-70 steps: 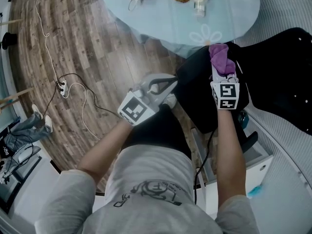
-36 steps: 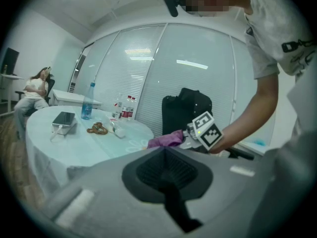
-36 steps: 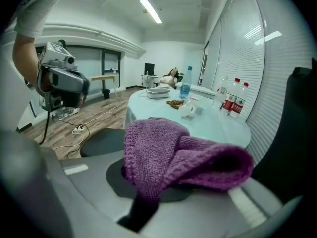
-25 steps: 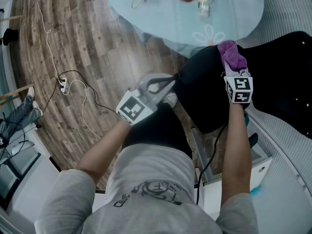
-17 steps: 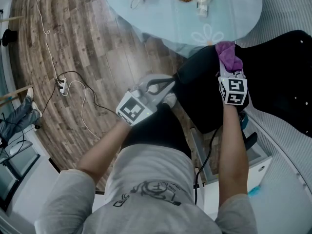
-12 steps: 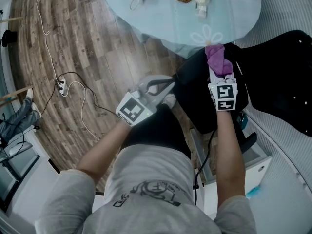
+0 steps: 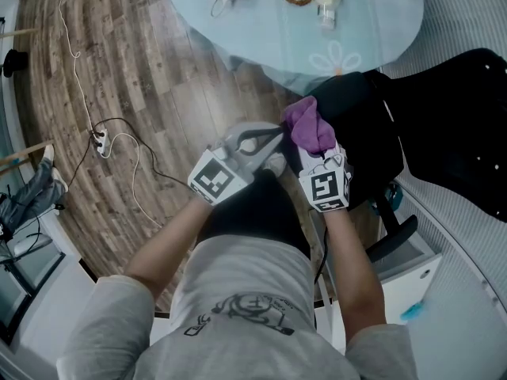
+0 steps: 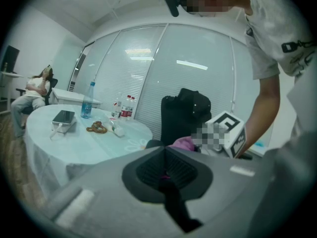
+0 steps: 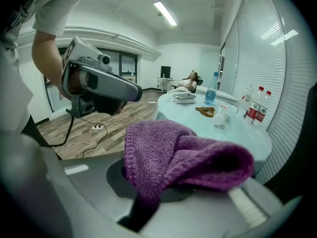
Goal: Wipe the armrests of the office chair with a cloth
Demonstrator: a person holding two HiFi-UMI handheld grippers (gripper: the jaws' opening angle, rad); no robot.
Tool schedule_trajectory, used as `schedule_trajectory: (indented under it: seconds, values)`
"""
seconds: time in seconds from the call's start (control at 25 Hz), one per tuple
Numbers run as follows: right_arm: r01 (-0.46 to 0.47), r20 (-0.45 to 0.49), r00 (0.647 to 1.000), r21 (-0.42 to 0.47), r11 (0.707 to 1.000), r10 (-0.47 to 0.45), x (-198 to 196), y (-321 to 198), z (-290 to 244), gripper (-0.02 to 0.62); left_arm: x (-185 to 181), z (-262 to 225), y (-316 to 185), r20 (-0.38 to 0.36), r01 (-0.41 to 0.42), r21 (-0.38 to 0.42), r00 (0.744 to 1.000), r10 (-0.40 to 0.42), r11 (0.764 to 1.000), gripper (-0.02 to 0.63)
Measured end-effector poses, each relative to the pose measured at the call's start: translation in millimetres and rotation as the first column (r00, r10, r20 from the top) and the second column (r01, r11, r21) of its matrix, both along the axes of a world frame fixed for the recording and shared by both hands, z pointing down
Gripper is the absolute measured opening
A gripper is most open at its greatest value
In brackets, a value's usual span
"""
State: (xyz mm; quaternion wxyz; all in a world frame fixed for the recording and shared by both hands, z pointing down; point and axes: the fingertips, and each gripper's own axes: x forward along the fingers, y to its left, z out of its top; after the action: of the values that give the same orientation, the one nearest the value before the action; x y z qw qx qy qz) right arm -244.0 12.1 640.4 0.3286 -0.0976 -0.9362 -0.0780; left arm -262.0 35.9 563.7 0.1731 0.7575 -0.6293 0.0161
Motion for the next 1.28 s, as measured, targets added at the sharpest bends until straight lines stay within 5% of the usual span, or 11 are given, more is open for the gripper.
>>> schedule_trajectory:
  seconds: [0.32,1.0,1.28]
  values:
    - [0.056,0.015,0.998,0.003,0.998,-0.056,0.4,-0.8,0.2,0.029,-0.4,-0.1,-0.8,0.003,-0.005,-0.004,1.000,0.005,1.000,0.002]
    - [-0.179,-0.008,0.984,0.063,0.982,0.180,-4.4,-170.1,15.3,0.031,-2.6,3.8,-3.9,0.008,-0.002,-0.012,1.000,0.003,1.000,0.002]
    - [-0.217,-0.031,0.975,0.056,0.975,0.218,-7.0,-178.8,14.5,0.031,-4.9,-1.1,-5.5,0.006,0.003,-0.007,1.000,-0.003,1.000,0.002]
